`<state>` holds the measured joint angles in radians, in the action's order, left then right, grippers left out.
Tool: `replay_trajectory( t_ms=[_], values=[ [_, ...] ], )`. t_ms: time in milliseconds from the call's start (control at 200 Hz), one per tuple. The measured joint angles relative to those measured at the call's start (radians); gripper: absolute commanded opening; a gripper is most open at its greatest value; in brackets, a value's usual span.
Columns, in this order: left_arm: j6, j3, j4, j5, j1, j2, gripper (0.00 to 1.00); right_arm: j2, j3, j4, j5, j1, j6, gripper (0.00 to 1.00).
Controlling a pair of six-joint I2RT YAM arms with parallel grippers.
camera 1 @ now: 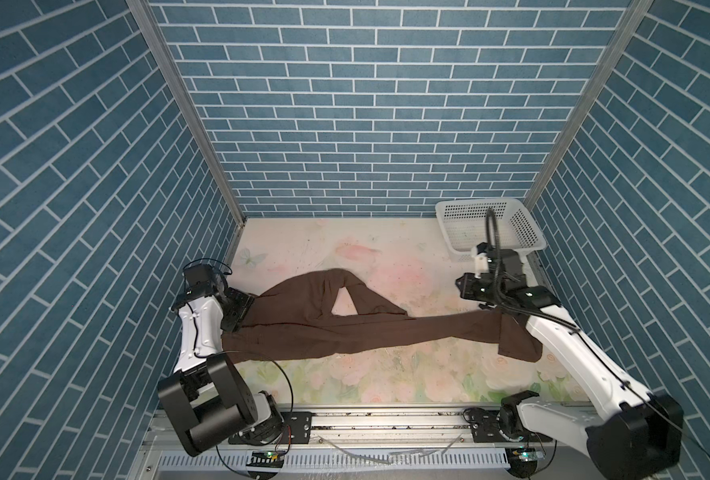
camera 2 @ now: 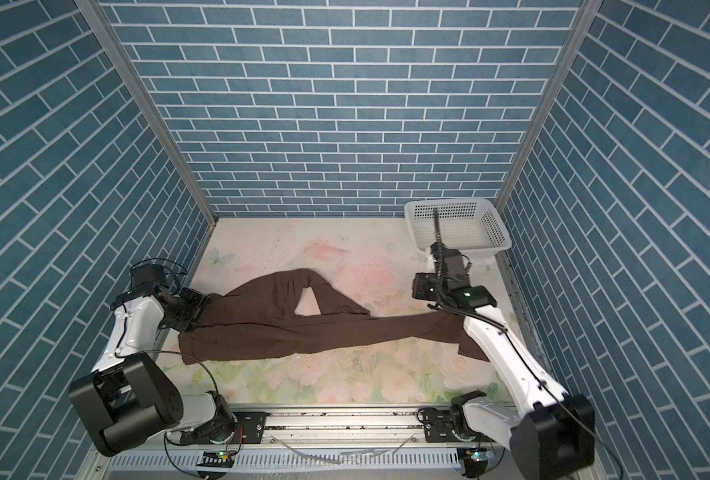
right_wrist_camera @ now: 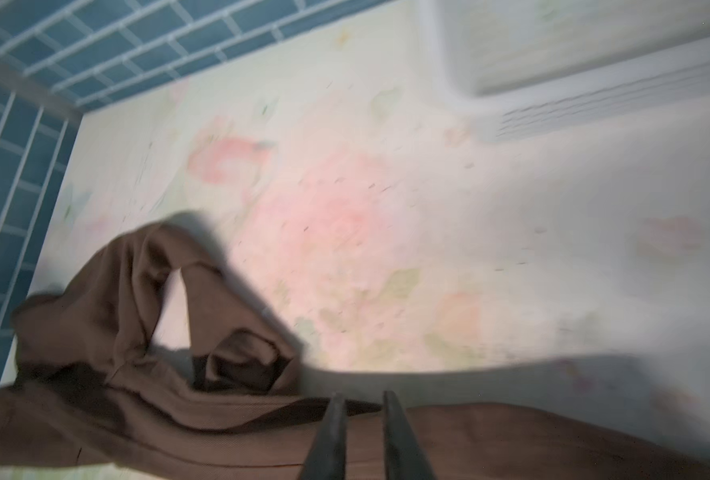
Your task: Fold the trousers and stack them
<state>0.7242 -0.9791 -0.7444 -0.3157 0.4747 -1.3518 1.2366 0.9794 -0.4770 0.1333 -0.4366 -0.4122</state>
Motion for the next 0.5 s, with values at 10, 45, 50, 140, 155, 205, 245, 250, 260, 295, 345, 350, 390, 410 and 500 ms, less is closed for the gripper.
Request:
replay_trajectory(
  t_ms=[10, 45, 50, 140, 155, 205, 245, 250, 260, 295, 345, 350, 390, 410, 500],
  values=[
    [-0.002, -0.005, 0.001, 0.000, -0.004, -0.008, 0.69, 0.032, 0.011, 0.002, 0.003, -0.021, 0.000, 0.55],
    [0.000, -0.024, 0.007, 0.000, -0.013, -0.034, 0.71, 0.093, 0.045, -0.001, 0.005, -0.066, 0.013, 0.52],
    [0.000, -0.026, 0.008, 0.000, -0.014, -0.038, 0.71, 0.100, 0.048, -0.001, 0.006, -0.071, 0.014, 0.52],
    [-0.001, -0.080, 0.025, 0.000, -0.034, -0.111, 0.75, 0.258, 0.147, 0.014, 0.007, -0.167, 0.043, 0.51],
    [-0.002, -0.087, 0.027, 0.000, -0.036, -0.122, 0.76, 0.286, 0.165, 0.019, 0.013, -0.183, 0.047, 0.51],
    [-0.006, -0.106, 0.033, -0.001, -0.043, -0.154, 0.76, 0.361, 0.208, 0.033, 0.029, -0.215, 0.047, 0.54],
    [-0.012, -0.115, 0.040, -0.003, -0.047, -0.178, 0.76, 0.415, 0.240, 0.042, 0.050, -0.234, 0.050, 0.56],
    [-0.013, -0.115, 0.040, -0.003, -0.047, -0.180, 0.76, 0.420, 0.242, 0.042, 0.052, -0.236, 0.050, 0.56],
    [-0.015, -0.116, 0.040, -0.003, -0.048, -0.183, 0.76, 0.435, 0.253, 0.042, 0.055, -0.240, 0.052, 0.56],
    [-0.021, -0.117, 0.043, -0.003, -0.050, -0.198, 0.76, 0.481, 0.284, 0.042, 0.074, -0.250, 0.053, 0.57],
    [-0.029, -0.117, 0.042, -0.003, -0.050, -0.215, 0.75, 0.552, 0.336, 0.040, 0.098, -0.262, 0.052, 0.59],
    [-0.030, -0.117, 0.042, -0.003, -0.050, -0.216, 0.75, 0.556, 0.340, 0.039, 0.100, -0.262, 0.053, 0.59],
    [-0.039, -0.117, 0.042, -0.002, -0.050, -0.229, 0.74, 0.602, 0.377, 0.036, 0.112, -0.269, 0.055, 0.60],
    [-0.043, -0.117, 0.043, -0.002, -0.050, -0.234, 0.74, 0.621, 0.392, 0.034, 0.117, -0.272, 0.055, 0.60],
    [-0.059, -0.111, 0.051, -0.001, -0.050, -0.247, 0.74, 0.697, 0.457, 0.024, 0.134, -0.285, 0.055, 0.60]
  ],
)
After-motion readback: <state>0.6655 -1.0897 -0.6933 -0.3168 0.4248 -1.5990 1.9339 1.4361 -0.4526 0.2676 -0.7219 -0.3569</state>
